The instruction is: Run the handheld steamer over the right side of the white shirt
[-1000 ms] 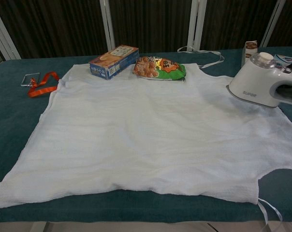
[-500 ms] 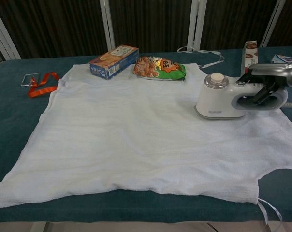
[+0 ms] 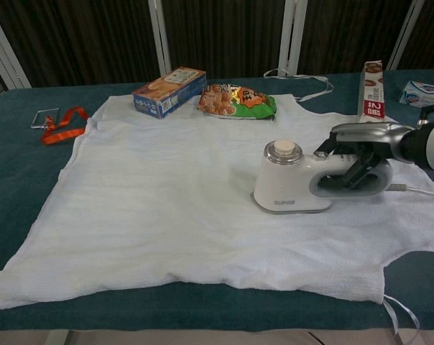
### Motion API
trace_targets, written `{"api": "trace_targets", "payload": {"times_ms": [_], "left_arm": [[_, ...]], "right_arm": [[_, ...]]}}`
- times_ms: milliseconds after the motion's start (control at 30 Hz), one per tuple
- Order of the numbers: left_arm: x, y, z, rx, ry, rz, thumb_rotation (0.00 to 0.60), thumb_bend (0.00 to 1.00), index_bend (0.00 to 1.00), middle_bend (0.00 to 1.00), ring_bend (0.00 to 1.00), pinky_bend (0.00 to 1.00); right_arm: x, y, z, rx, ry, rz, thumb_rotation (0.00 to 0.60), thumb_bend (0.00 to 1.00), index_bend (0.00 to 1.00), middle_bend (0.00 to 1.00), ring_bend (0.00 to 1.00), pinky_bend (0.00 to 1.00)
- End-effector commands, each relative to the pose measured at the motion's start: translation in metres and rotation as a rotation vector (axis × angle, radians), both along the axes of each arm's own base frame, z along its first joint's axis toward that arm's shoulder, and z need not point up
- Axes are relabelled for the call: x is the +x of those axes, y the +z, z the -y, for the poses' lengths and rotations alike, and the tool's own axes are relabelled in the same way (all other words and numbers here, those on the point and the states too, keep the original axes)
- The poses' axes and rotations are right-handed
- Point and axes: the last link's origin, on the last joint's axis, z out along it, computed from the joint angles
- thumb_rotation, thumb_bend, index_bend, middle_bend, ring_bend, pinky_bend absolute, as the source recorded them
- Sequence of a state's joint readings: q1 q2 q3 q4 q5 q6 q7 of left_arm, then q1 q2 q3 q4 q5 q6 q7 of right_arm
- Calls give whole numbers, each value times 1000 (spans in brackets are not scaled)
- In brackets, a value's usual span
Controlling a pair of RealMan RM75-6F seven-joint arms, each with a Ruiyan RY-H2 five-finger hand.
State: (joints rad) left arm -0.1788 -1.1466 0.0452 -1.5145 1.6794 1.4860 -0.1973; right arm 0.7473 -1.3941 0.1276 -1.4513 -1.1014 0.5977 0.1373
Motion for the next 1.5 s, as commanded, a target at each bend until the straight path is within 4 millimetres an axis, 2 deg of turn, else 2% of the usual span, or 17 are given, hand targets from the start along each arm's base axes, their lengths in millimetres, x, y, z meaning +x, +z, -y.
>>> {"api": "trace_targets", "payload": {"times_ms": [33,333,500,800,867,1133,1333,1500], "left_arm": [[0,0,0,0,0,-1,600,362,0,0,0,23],[0,0,0,-1,-2,0,600,362,0,0,0,22],[0,0,0,0,-3,1,600,362,0,0,0,22],[0,1,0,0,-5,2,600,364,0,0,0,22],[0,1,1,0,-6,1,600,363,0,0,0,22],[0,2,1,5,-4,1,600,363,0,0,0,23],[0,1,0,2,-3,-1,600,362,0,0,0,22],[0,0,-1,-2,-3,-4,600,363,0,0,0,22]], "right_arm": [[2,-1,-14,50,27,-16,600,897,1000,1000,1000,1000],[8,-9,-34,104,83,-26,600,899,1000,1000,1000,1000],[11,-10,-32,74,123,-41,600,899,1000,1000,1000,1000],[4,-9,0,-55,117,-106,600,899,1000,1000,1000,1000],[-1,-5,19,-108,62,-111,600,900,1000,1000,1000,1000],[-21,10,48,-210,-25,-160,600,900,1000,1000,1000,1000],[-33,22,60,-241,-80,-161,600,900,1000,1000,1000,1000],[-37,26,54,-227,-70,-167,600,900,1000,1000,1000,1000]]}}
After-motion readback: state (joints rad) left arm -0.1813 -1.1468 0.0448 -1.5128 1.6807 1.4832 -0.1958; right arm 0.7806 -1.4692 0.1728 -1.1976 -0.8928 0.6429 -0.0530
